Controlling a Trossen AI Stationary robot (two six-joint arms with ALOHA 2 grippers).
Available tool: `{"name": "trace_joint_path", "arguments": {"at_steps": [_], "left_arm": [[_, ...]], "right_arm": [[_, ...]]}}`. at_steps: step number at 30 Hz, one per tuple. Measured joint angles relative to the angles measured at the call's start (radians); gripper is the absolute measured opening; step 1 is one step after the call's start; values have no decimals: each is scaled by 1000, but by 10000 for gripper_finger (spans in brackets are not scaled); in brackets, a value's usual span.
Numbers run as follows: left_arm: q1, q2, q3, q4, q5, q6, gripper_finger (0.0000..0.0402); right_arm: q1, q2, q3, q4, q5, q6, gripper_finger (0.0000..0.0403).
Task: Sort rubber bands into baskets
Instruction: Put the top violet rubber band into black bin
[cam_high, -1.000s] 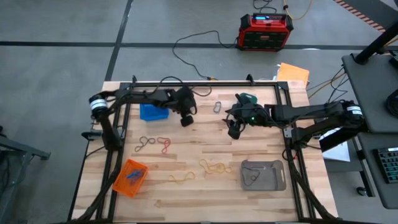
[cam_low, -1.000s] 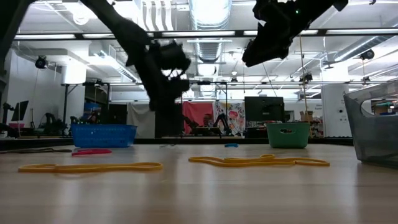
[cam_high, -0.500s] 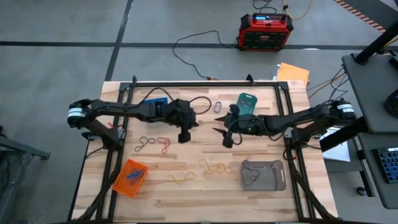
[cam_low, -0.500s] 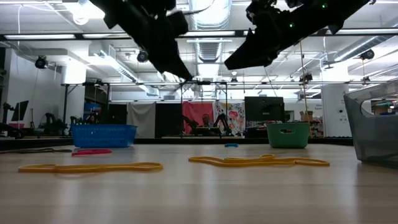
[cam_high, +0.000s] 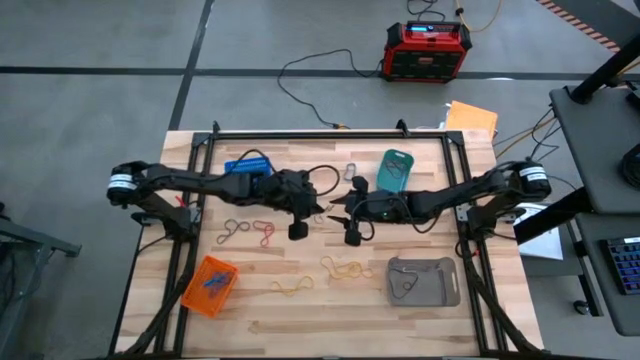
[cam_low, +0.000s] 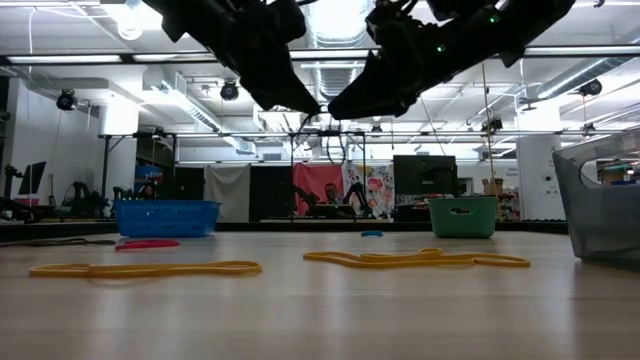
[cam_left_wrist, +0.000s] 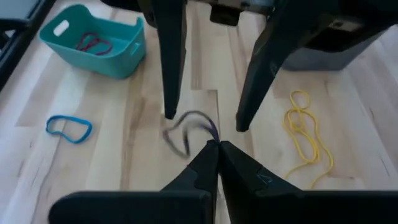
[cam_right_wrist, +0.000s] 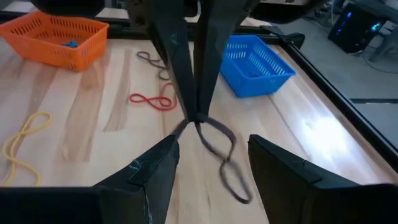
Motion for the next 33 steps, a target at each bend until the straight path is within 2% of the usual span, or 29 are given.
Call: {"name": "trace_joint_path", "arguments": {"at_steps": [7, 14, 18, 22, 26, 30, 33], "left_arm": [[-14, -21, -65, 54, -10, -55, 0], [-44, -101, -204, 266, -9, -108, 0], [-48, -149, -275, 361, -9, -135, 0], [-56, -168, -322, 390, -9, -156, 0], [-74, -170, -356, 487, -9, -170, 0], [-86, -169, -391, 606, -10, -151, 0], [-86, -170, -399, 632, -10, -150, 0]], "right_arm": [[9, 33, 24, 2, -4, 0, 192], [9, 78, 29, 2, -5, 2, 192], [8, 127, 30, 109, -63, -4, 192], [9, 169, 30, 225, -48, -34, 192], [8, 205, 30, 361, -41, -55, 192], [9, 223, 36, 400, -56, -43, 192], [15, 238, 50, 397, -57, -36, 192]]}}
